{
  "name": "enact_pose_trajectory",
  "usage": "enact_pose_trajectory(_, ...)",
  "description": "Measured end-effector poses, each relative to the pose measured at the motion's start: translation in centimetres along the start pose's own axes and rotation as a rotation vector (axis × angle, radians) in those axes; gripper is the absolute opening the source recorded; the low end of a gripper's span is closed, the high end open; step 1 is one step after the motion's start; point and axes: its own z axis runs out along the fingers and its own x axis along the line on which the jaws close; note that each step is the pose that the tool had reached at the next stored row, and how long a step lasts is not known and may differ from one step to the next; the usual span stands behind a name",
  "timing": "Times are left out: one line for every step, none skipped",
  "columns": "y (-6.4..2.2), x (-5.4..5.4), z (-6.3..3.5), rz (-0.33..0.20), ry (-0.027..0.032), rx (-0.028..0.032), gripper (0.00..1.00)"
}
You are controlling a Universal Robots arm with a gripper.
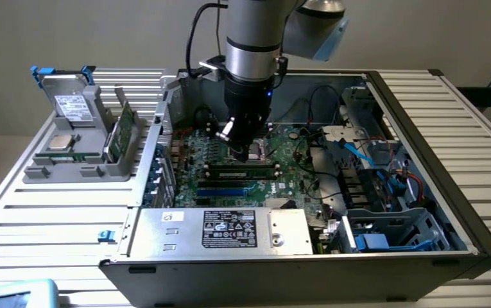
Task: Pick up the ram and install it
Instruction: 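Press down the ram until it locks into place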
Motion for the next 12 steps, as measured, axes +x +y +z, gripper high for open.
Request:
enact_pose_trajectory(0.0,0.0,0.0,0.016,-0.0002,-0.0014,0.11)
enact_pose_trajectory(0.0,0.0,0.0,0.033,-0.0003,-0.0029,0.11)
enact_pose_trajectory(0.0,0.0,0.0,0.05,-0.0004,-0.0042,0.11)
enact_pose_trajectory(0.0,0.0,0.0,0.067,-0.0005,-0.0057,0.11)
enact_pose_trajectory(0.0,0.0,0.0,0.084,-0.0006,-0.0071,0.11)
enact_pose_trajectory(0.0,0.0,0.0,0.102,-0.0008,-0.0087,0.11)
enact_pose_trajectory(0.0,0.0,0.0,0.118,-0.0008,-0.01,0.11)
enact_pose_trajectory(0.0,0.0,0.01,0.137,-0.001,-0.0116,0.11)
enact_pose_trajectory(0.0,0.0,0.0,0.152,-0.0011,-0.0128,0.11)
enact_pose_trajectory(0.0,0.0,0.0,0.168,-0.0014,-0.0139,0.11)
enact_pose_trajectory(0.0,0.0,0.0,0.184,-0.0018,-0.0149,0.11)
enact_pose_trajectory(0.0,0.0,0.0,0.199,-0.0026,-0.0154,0.11)
